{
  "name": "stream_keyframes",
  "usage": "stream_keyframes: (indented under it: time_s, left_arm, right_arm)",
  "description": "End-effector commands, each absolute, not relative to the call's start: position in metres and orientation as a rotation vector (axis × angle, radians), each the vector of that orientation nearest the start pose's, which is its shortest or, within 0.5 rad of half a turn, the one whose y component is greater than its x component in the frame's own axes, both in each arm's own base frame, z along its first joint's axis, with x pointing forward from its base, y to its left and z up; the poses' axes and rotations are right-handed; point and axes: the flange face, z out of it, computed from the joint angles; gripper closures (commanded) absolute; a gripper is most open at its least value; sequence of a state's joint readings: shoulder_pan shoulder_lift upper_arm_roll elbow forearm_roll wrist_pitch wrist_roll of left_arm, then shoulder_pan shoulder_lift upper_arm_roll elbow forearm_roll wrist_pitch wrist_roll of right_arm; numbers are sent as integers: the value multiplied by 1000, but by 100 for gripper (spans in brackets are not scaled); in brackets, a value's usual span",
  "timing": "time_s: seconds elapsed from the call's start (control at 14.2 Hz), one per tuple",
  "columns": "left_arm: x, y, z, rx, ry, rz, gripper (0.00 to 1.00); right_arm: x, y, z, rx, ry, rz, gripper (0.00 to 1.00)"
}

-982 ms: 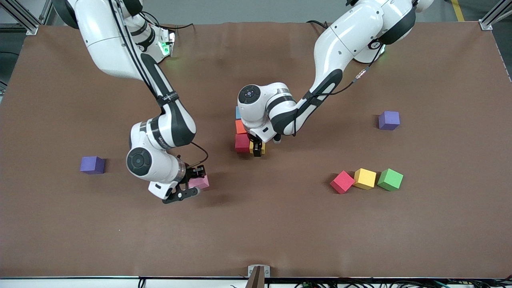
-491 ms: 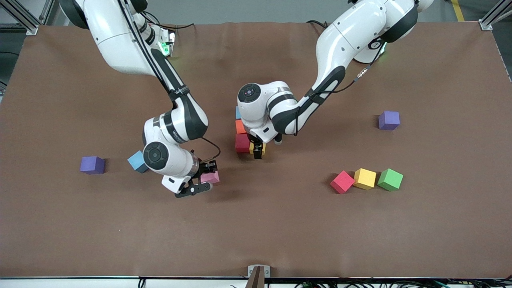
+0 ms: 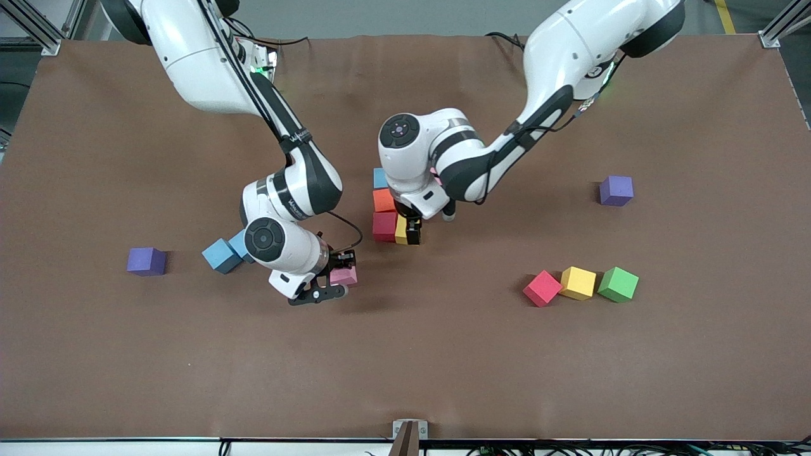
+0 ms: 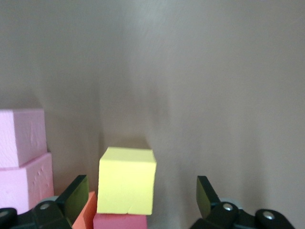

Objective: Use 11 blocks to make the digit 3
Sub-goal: 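Set the yellow cube beside the red cube and open the left gripper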

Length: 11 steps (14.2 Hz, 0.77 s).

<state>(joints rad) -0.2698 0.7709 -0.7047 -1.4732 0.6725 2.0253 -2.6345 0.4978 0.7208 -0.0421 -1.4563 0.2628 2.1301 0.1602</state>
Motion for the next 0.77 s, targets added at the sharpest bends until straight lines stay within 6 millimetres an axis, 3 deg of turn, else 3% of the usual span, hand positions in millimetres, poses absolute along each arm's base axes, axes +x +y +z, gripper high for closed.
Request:
stream_keyframes:
  time_s: [0.0,0.14,0.28,0.7]
  left_arm:
    - [543,-449,313,-2387,-2030,-194,0]
    - [577,-407,315,-2451,-1936,-217,0]
    - [607,-366,317,-2587,-1724,-210,0]
    - [667,-252,309,-2852,-1145,-146,0]
  right_arm:
    - [637,333,253,-2948,-201,157,63]
    - [632,342,251,-2953,-172,166,63]
    - [626,353,247,-2962,-89,185,63]
    - [621,390,240,-2962,31,179,63]
